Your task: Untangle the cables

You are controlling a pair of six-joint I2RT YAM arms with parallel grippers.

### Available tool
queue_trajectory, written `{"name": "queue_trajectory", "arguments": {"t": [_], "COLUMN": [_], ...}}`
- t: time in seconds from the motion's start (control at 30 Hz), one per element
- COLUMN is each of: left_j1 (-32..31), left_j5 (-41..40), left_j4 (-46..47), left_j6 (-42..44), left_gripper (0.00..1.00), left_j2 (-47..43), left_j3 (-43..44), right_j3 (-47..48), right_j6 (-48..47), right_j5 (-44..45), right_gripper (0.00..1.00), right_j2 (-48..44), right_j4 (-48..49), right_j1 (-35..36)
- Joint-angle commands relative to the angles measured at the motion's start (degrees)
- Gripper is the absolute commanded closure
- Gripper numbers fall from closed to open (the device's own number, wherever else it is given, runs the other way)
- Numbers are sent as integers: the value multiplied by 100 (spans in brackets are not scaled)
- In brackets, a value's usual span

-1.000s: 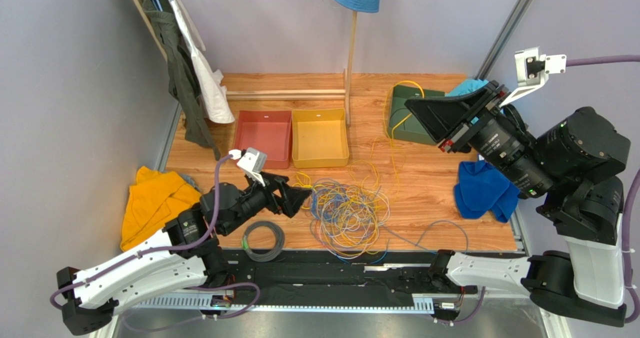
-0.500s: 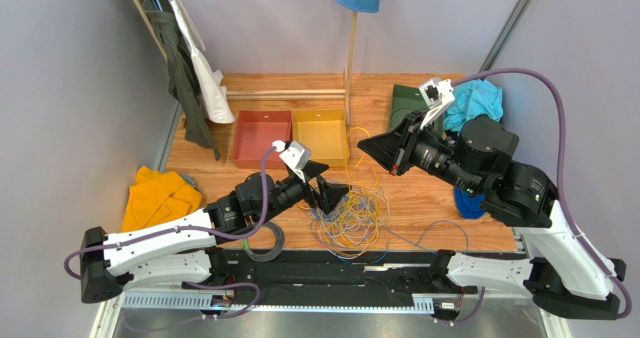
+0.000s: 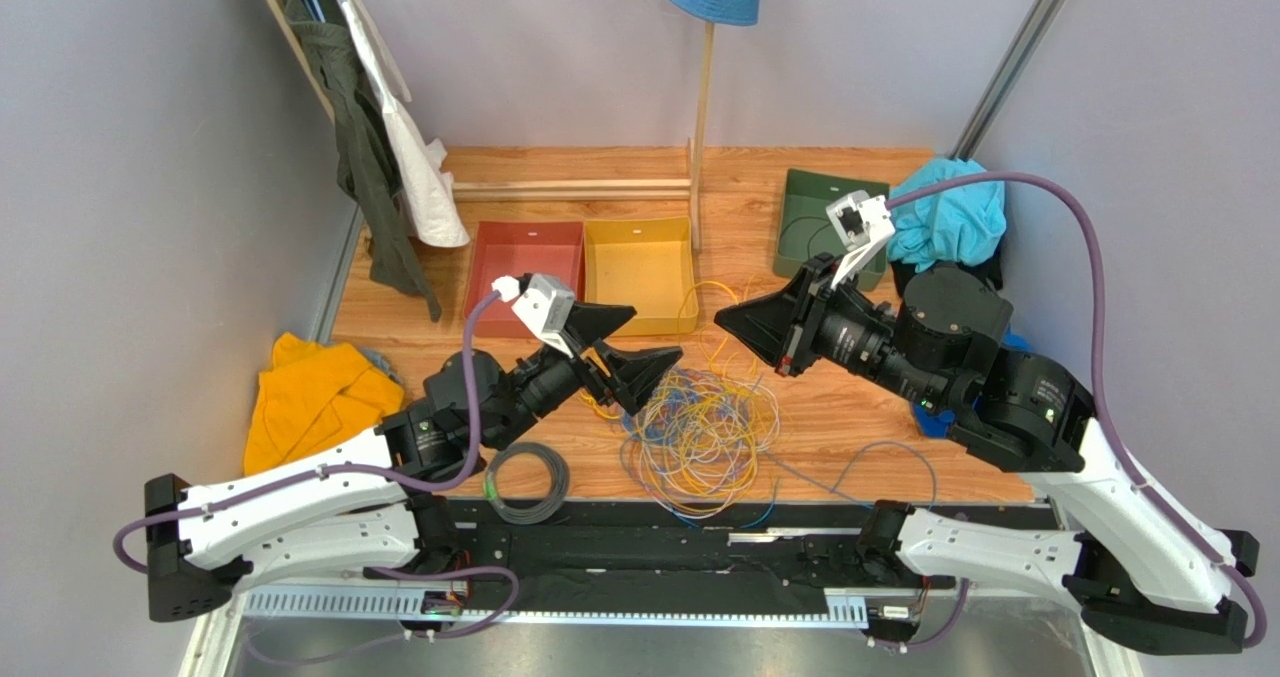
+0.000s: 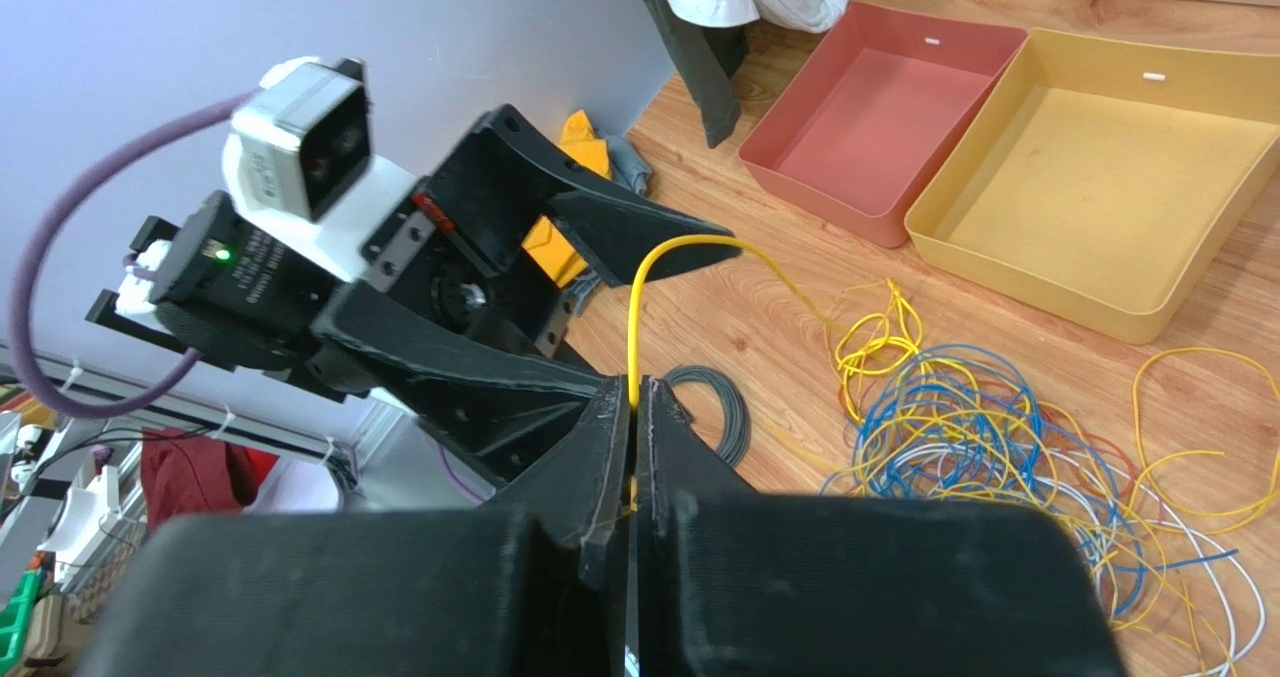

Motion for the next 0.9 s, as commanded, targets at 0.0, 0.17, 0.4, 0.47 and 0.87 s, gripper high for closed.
{"name": "queue_trajectory", "arguments": {"t": [0.0, 0.17, 0.4, 0.47, 0.87], "left_j1": [-19, -54, -159, -168, -186], "left_j5": [354, 917, 1129, 1190, -238], "left_j4": [256, 362, 766, 924, -612], "left_j6": [-51, -201, -332, -359, -508], "left_gripper": [1, 1, 1, 1, 1], "left_j2": [-191, 186, 494, 495, 179], "left_j3": [34, 315, 211, 158, 352], "right_j3": [-197, -180, -180, -206, 1759], "right_j6": [26, 88, 106, 106, -894], "right_j5": [6, -126, -108, -117, 840], "right_gripper": [100, 100, 100, 100, 100], "right_j2": [-66, 127, 250, 285, 706], "right_j4": [373, 487, 540, 575, -397], "right_j1": [23, 58, 120, 128, 146]}}
